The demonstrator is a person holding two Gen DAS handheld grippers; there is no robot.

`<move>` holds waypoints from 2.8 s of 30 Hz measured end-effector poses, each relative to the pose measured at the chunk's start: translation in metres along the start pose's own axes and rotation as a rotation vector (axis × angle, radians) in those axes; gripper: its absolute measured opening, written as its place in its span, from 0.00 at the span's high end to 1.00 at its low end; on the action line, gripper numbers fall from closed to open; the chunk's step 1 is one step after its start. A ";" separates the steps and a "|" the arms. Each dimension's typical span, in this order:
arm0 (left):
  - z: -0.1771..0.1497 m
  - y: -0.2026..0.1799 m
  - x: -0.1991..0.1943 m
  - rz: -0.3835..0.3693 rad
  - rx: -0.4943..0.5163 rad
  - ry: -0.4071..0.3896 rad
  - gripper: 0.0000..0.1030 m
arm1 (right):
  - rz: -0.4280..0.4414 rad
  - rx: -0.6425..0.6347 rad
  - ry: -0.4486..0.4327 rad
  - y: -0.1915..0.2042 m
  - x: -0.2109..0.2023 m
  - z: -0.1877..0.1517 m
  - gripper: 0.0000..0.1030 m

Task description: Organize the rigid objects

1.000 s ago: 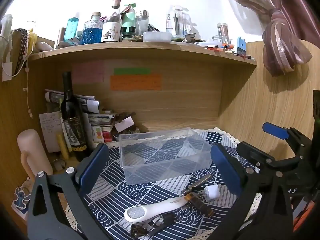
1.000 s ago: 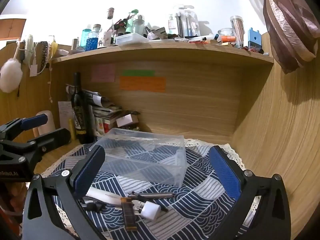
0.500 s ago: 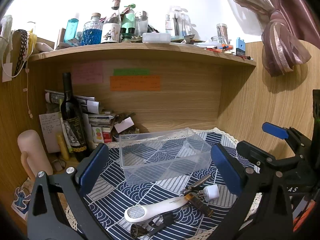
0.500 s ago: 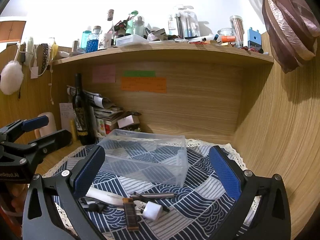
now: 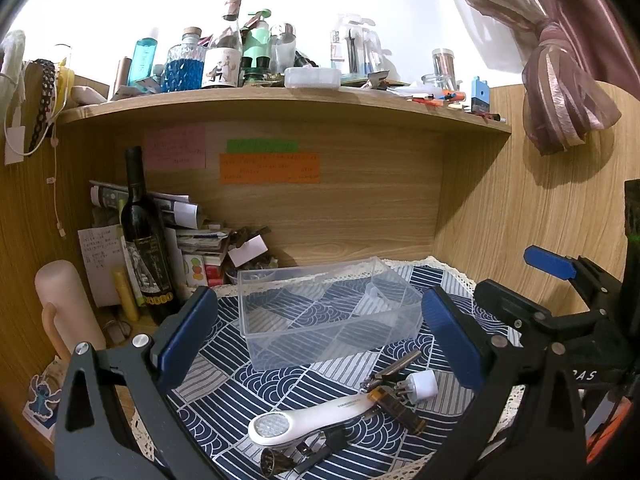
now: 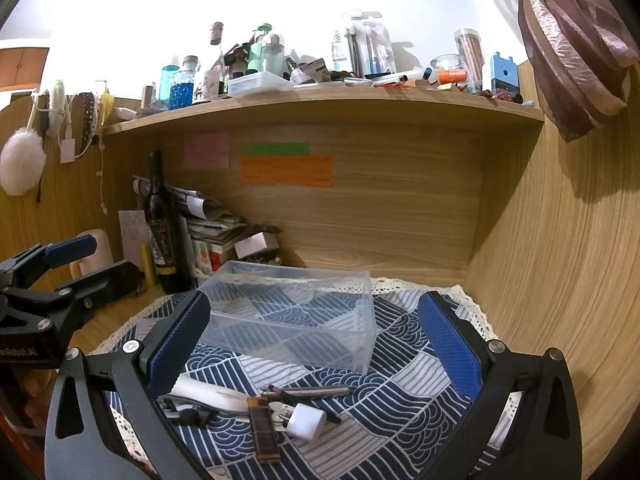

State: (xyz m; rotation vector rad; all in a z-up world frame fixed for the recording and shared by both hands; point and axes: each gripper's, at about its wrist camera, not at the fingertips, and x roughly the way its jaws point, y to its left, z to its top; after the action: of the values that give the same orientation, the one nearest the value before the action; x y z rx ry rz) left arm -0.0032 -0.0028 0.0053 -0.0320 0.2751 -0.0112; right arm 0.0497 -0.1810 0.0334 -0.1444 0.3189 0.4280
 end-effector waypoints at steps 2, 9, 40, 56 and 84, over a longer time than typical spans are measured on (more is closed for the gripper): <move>0.000 0.000 0.000 -0.001 0.000 0.000 0.00 | 0.000 0.003 -0.001 0.000 0.000 0.000 0.00; 0.000 0.000 0.000 -0.002 -0.002 -0.005 0.00 | 0.001 0.019 -0.002 -0.001 -0.001 0.000 0.00; 0.000 0.002 0.005 -0.027 -0.012 0.014 0.00 | 0.045 0.052 0.026 -0.002 0.005 -0.002 0.00; -0.033 0.037 0.045 0.030 -0.106 0.210 0.21 | 0.061 0.066 0.206 -0.022 0.044 -0.035 0.28; -0.126 0.049 0.096 0.049 -0.138 0.533 0.22 | 0.134 0.110 0.512 -0.029 0.092 -0.106 0.41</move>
State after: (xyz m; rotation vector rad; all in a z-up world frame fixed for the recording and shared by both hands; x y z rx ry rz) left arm 0.0554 0.0410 -0.1436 -0.1603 0.8098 0.0489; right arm 0.1124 -0.1935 -0.0949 -0.1240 0.8578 0.5025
